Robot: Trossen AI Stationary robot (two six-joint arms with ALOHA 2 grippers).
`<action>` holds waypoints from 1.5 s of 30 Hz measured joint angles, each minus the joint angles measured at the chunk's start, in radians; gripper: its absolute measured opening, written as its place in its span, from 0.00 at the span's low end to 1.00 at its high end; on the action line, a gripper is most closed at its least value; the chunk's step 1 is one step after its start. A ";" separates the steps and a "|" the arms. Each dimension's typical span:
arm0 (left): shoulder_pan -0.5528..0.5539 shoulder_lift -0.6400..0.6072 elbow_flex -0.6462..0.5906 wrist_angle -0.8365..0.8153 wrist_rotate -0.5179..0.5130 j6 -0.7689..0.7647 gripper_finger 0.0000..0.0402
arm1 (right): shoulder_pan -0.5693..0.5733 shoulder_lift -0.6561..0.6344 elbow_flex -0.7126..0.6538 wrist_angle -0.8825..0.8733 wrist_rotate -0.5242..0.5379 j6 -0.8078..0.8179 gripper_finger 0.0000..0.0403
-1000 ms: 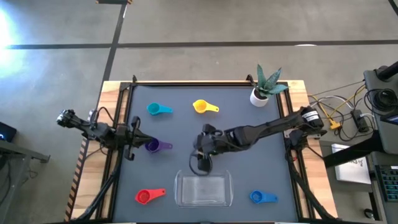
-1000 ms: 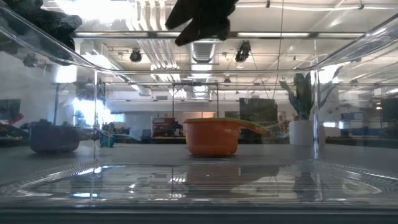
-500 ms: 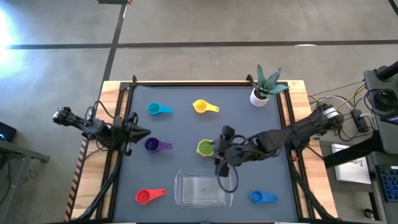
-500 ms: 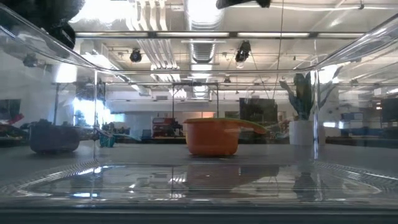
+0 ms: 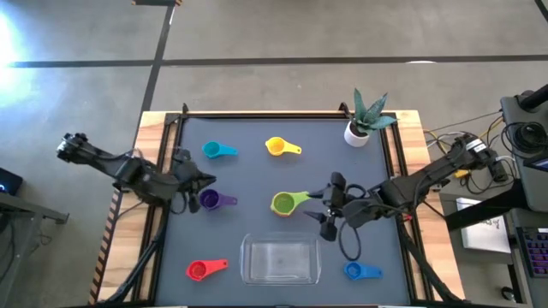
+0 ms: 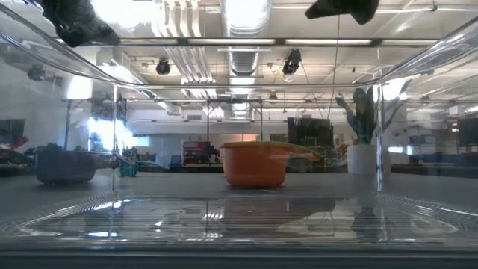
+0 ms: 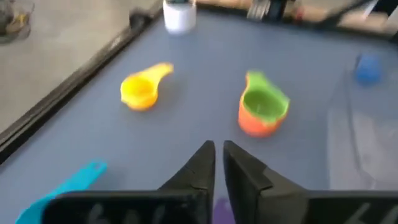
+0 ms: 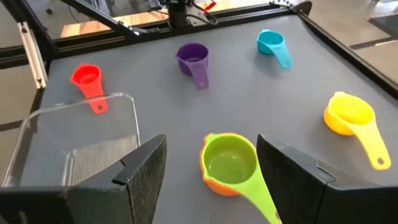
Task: Nest measuring cups in basket
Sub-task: Stack the violet measuring cup on the green measuring cup
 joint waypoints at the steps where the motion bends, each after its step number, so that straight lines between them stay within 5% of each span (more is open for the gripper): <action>1: 0.000 0.033 0.022 -0.038 0.014 -0.014 0.08 | 0.001 -0.009 -0.017 0.012 0.000 0.006 0.59; 6: 0.008 0.170 0.091 -0.171 0.059 -0.080 0.26 | 0.001 -0.033 -0.072 0.026 0.007 0.035 0.59; 14: 0.100 0.299 0.060 -0.219 0.325 -0.112 0.52 | 0.001 -0.034 -0.091 0.024 0.006 0.048 0.59; 31: 0.265 0.268 -0.115 -0.189 0.474 -0.079 0.51 | 0.001 -0.034 -0.079 0.022 0.005 0.045 0.59; 36: 0.269 0.280 -0.095 -0.222 0.306 -0.062 0.52 | 0.001 -0.034 -0.080 0.023 0.005 0.045 0.59; 45: 0.291 0.334 0.004 -0.220 0.438 -0.110 0.52 | 0.001 -0.033 -0.081 0.024 0.006 0.046 0.59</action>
